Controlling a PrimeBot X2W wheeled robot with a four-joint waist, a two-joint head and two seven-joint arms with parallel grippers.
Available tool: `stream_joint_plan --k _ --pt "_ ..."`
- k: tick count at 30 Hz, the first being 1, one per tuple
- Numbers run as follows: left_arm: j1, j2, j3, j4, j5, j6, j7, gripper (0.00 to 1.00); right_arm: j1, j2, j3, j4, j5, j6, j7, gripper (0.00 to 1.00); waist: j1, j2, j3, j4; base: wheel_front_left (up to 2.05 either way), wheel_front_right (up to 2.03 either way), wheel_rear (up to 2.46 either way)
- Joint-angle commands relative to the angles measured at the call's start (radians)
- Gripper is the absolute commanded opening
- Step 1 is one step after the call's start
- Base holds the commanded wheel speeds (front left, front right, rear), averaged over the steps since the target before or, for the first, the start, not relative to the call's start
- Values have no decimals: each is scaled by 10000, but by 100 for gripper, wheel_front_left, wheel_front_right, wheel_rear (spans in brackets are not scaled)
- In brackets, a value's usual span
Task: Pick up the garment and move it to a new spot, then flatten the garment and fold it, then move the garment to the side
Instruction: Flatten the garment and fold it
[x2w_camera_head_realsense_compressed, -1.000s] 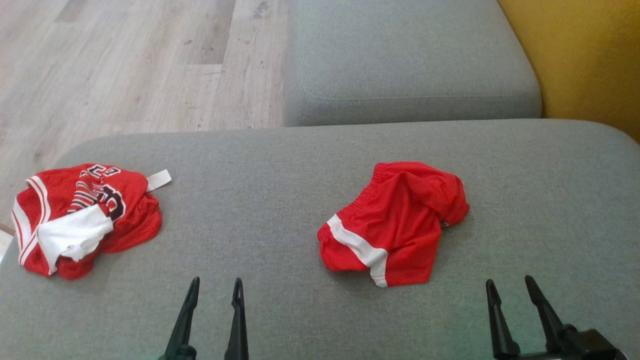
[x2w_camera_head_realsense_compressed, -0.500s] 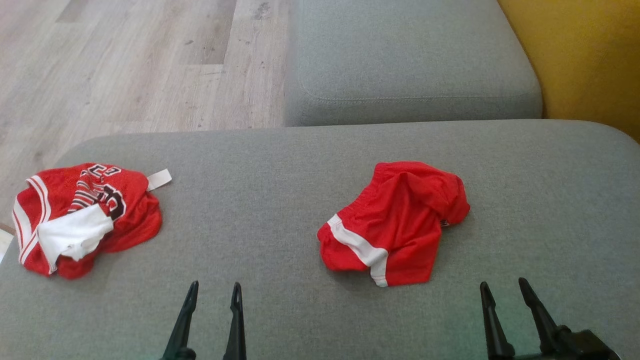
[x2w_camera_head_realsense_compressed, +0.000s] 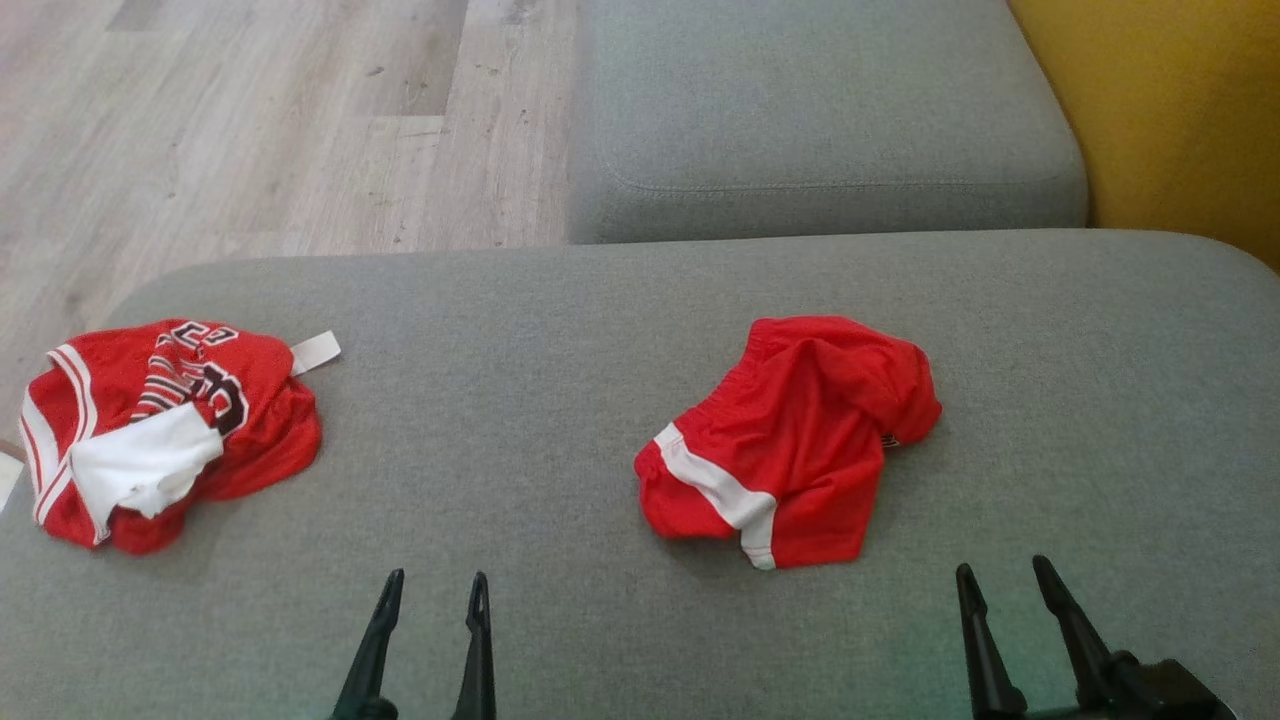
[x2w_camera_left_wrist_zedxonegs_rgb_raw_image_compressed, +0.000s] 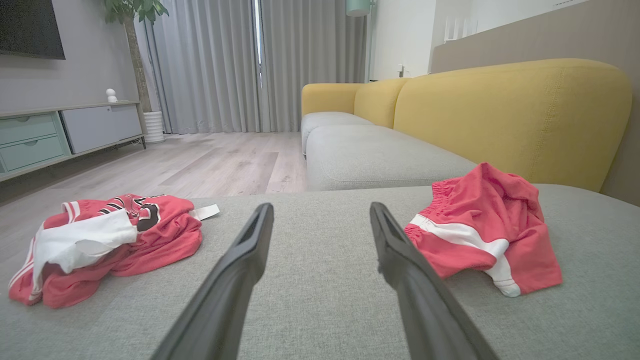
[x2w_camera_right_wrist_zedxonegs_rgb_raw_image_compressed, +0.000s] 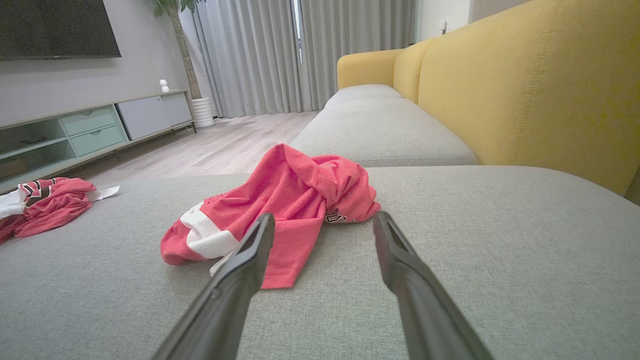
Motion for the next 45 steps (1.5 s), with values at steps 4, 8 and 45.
stream_joint_plan --k 4,8,45 --pt "-584 -43 195 -198 -131 -36 -95 100 -401 -66 279 -243 -27 65 4 100 -1 0 57 -91 0 0 0" --pt "-679 -43 134 -134 -208 -117 -95 100 -432 -66 312 -235 -74 65 4 100 -1 0 154 -212 0 0 0" --pt "-8411 407 -4656 7183 -4275 -2260 1474 100 -1972 -720 1400 -318 -90 65 4 100 -1 0 3090 -1555 0 0 0"
